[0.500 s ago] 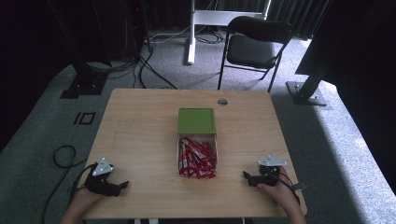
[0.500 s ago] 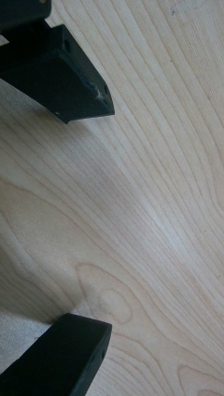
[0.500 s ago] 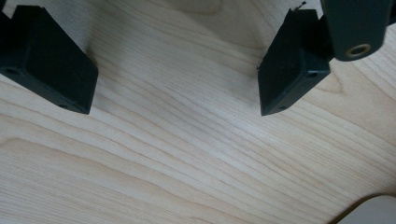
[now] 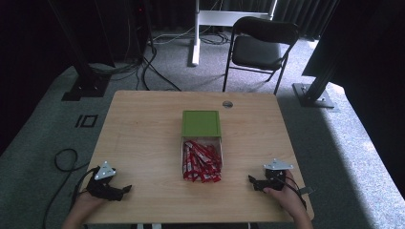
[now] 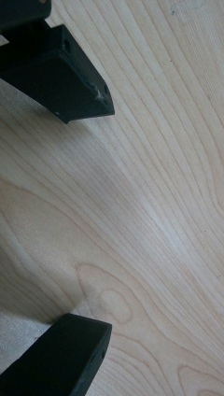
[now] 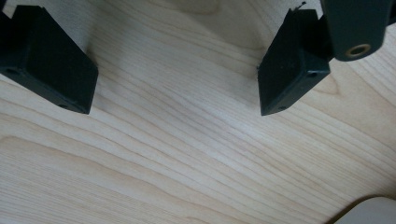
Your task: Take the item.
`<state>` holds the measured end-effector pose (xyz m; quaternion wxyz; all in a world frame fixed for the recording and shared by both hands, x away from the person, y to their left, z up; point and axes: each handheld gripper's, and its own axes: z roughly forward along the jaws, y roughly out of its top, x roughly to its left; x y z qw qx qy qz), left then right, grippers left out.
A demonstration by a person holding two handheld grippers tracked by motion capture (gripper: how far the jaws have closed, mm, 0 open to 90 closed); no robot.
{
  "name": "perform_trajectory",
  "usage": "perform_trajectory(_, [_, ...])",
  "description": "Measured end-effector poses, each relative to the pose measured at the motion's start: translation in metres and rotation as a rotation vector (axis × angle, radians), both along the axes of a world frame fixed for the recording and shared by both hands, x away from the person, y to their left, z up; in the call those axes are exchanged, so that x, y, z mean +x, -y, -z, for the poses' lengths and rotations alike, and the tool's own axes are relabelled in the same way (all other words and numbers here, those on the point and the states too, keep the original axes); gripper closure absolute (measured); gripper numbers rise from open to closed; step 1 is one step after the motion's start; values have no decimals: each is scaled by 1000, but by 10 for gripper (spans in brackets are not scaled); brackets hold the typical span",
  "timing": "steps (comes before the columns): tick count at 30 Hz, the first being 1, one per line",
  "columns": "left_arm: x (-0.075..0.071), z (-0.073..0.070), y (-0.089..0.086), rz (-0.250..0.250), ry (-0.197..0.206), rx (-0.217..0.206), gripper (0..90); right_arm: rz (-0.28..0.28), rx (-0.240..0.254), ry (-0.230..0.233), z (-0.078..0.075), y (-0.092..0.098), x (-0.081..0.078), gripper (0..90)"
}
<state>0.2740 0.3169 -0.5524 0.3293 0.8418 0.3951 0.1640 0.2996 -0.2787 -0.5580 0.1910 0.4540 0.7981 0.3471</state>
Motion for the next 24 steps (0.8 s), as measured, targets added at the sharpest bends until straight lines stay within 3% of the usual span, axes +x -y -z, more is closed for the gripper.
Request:
perform_trajectory(12, [0,0,0,0,0,0,14,-15,-3,-7,-1,2,0,120])
perform_trajectory(17, [0,0,0,0,0,0,14,-23,21,-7,-11,6,-2,120])
perform_trajectory(24, [0,0,0,0,0,0,14,-34,56,63,-41,6,-2,120])
